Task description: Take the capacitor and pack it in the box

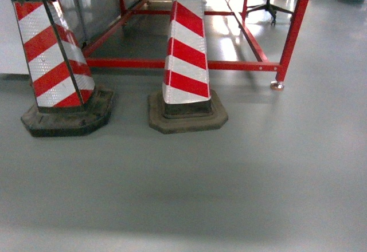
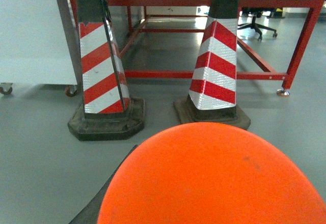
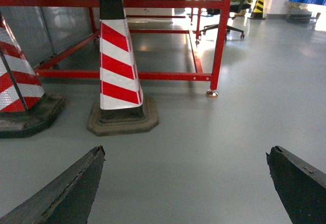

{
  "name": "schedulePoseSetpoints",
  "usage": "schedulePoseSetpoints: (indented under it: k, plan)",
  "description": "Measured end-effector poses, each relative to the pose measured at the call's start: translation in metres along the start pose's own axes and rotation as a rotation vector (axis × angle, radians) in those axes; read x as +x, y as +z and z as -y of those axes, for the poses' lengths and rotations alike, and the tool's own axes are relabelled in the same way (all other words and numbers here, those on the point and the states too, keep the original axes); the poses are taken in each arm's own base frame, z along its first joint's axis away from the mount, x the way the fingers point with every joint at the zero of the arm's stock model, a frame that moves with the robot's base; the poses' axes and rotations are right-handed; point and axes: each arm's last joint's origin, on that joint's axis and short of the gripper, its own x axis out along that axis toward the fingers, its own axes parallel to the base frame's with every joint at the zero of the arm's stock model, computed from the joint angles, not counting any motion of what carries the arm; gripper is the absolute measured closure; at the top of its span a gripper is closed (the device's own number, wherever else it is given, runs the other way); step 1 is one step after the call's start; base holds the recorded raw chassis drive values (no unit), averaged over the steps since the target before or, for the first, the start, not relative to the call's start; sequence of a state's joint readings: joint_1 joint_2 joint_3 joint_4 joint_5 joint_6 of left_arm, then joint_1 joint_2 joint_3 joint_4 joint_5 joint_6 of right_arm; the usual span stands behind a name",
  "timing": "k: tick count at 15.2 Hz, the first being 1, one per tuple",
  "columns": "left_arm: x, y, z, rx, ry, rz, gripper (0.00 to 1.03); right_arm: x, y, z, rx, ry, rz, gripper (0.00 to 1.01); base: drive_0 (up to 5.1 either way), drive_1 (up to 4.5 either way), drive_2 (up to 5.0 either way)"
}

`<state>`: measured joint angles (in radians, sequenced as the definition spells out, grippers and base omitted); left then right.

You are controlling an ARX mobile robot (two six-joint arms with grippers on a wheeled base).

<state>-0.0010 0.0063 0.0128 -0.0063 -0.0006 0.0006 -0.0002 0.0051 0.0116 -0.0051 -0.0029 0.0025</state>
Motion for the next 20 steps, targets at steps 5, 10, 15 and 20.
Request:
schedulePoseSetpoints:
  k: [5, 10, 15, 20]
  plan:
    - [0.0000, 0.0000, 0.0000, 0.000, 0.000, 0.000, 0.60, 0.0000, 0.0000, 0.0000, 0.000, 0.000, 0.000, 0.03, 0.0, 0.00, 0.0]
    - [0.0000, 0.0001, 0.0000, 0.000, 0.000, 0.001, 0.60, 0.0000, 0.0001, 0.0000, 0.000, 0.000, 0.001, 0.03, 0.1, 1.71, -1.6]
    - [0.0000, -0.0001, 0.0000, 0.000, 0.000, -0.001, 0.60, 0.0000, 0.0000, 0.0000, 0.000, 0.000, 0.000, 0.03, -0.1, 4.04, -4.2]
    - [0.0000, -0.0001, 0.0000, 0.000, 0.000, -0.001, 0.60, 0.0000, 0.0000, 0.0001, 0.000, -0.003, 0.000, 0.03, -0.1, 4.03, -4.2]
